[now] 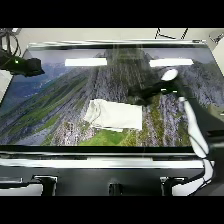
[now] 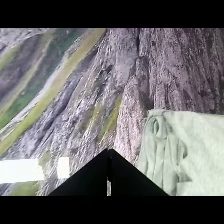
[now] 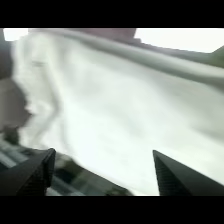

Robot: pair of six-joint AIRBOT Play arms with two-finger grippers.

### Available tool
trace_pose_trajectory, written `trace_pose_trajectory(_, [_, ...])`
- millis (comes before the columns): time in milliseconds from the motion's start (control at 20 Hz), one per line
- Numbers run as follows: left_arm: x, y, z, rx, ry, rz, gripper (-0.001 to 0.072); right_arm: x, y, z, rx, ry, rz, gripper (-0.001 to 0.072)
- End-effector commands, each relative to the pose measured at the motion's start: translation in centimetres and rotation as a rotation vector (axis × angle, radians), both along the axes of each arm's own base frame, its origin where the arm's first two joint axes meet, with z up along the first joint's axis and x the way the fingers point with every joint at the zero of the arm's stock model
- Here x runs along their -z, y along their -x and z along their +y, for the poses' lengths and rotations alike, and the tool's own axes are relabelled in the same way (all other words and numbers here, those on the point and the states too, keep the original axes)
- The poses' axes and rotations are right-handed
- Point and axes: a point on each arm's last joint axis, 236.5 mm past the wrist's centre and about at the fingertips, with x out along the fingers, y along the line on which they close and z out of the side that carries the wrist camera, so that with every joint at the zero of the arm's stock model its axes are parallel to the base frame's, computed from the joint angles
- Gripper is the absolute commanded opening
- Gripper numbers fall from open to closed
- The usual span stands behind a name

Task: Fold the clothes and pants, and hang the long-sleeved shirts on hangers.

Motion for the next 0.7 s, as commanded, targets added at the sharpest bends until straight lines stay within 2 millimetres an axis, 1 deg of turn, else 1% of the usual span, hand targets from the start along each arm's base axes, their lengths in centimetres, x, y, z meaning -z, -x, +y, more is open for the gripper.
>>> trace_pose_trajectory(0, [-0.1,1.2,0.8,0.021,-0.026,0.024,0.0022,2.6,4.0,-9.9,0.067,0.162,0.169,0.0686])
trace_pose_trajectory(50, [-0.1,1.3,0.6,0.026,-0.019,0.027,0.0022,4.1,5.0,-9.4,0.071,0.131,0.199,0.0672])
trace_pose_trajectory(100, [-0.3,1.4,0.1,0.034,-0.001,0.025,0.0022,5.6,5.5,-8.2,0.060,0.091,0.195,0.0671])
trace_pose_trajectory(200, [-0.6,1.5,-0.9,0.055,0.041,0.021,0.0022,7.1,5.3,-5.1,0.059,-0.021,0.130,0.0669])
trace_pose_trajectory(250, [-0.9,1.5,-1.4,0.064,0.061,0.019,0.0022,7.6,5.2,-4.0,0.063,-0.056,0.105,0.0668])
trace_pose_trajectory(350, [-1.3,1.7,-2.5,0.085,0.102,0.014,0.0022,9.3,5.3,-2.9,0.090,-0.070,0.112,0.0655])
trace_pose_trajectory(400, [-1.5,1.8,-2.9,0.094,0.116,0.013,0.0022,10.1,5.6,-2.5,0.088,-0.074,0.135,0.0595])
trace_pose_trajectory(450, [-1.6,1.8,-3.3,0.101,0.127,0.012,0.0022,10.7,5.9,-2.1,0.085,-0.086,0.162,0.0494])
trace_pose_trajectory(500, [-1.6,1.9,-3.5,0.105,0.129,0.012,0.0022,10.9,6.0,-1.7,0.087,-0.109,0.174,0.0234])
trace_pose_trajectory(550, [-1.6,1.9,-3.7,0.110,0.129,0.013,0.0022,10.4,5.6,-1.4,0.088,-0.140,0.159,0.0063])
trace_pose_trajectory(600, [-1.6,1.9,-3.8,0.113,0.129,0.012,0.0022,8.8,4.8,-1.0,0.068,-0.200,0.105,0.0052])
trace_pose_trajectory(650, [-1.6,1.9,-4.0,0.117,0.129,0.013,0.0022,6.5,3.9,-0.8,0.038,-0.265,0.035,0.0052])
